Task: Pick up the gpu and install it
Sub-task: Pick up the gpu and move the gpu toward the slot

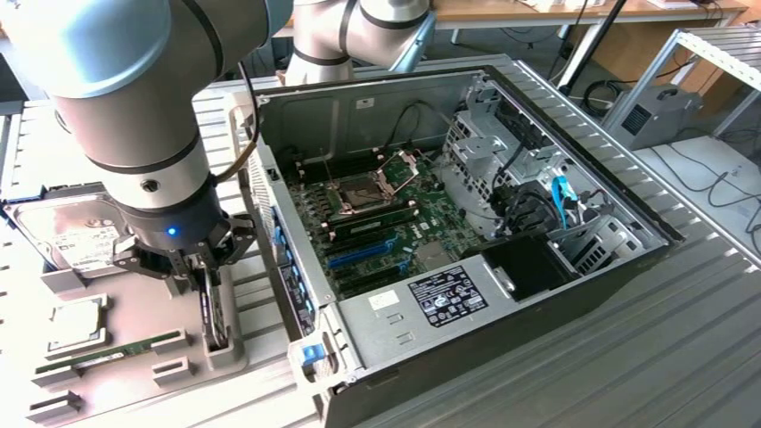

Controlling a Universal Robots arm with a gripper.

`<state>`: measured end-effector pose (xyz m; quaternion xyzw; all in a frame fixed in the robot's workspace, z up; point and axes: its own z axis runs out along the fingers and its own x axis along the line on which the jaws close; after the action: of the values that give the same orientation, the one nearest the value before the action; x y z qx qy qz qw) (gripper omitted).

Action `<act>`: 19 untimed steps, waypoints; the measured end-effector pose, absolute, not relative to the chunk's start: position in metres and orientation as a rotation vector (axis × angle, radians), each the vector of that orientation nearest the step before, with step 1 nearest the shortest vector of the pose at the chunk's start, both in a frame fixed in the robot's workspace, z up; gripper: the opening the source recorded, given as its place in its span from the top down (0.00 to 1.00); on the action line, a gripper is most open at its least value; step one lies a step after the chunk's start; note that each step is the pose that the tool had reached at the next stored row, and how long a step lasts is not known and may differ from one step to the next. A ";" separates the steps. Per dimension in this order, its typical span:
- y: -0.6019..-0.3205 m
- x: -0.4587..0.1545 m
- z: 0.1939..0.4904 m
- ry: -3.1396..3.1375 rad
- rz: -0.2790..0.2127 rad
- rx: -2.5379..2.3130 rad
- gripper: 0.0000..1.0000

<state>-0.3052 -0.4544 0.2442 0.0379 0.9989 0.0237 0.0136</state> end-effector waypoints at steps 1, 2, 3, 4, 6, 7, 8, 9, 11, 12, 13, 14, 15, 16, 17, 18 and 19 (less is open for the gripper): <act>-0.454 -0.305 0.244 3.111 0.074 0.118 0.74; -0.454 -0.305 0.244 3.111 0.073 0.118 0.74; -0.454 -0.305 0.244 3.111 0.073 0.118 0.74; -0.454 -0.305 0.245 3.111 0.073 0.118 0.74; -0.454 -0.305 0.245 3.111 0.073 0.118 0.74; -0.454 -0.305 0.246 3.111 0.073 0.118 0.74; -0.454 -0.305 0.246 3.111 0.073 0.118 0.74; -0.454 -0.305 0.247 3.111 0.073 0.118 0.74; -0.454 -0.305 0.248 3.111 0.073 0.118 0.74; -0.454 -0.305 0.248 3.111 0.074 0.118 0.74; -0.454 -0.305 0.249 3.111 0.073 0.118 0.74; -0.454 -0.305 0.249 3.111 0.073 0.118 0.74; -0.454 -0.305 0.250 3.111 0.073 0.118 0.74; -0.454 -0.305 0.250 3.111 0.073 0.118 0.74; -0.454 -0.305 0.250 3.111 0.073 0.118 0.74; -0.454 -0.305 0.251 3.111 0.073 0.118 0.74; -0.454 -0.305 0.251 3.111 0.073 0.118 0.74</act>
<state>-0.3052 -0.4544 0.2510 0.0379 0.9989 0.0235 0.0136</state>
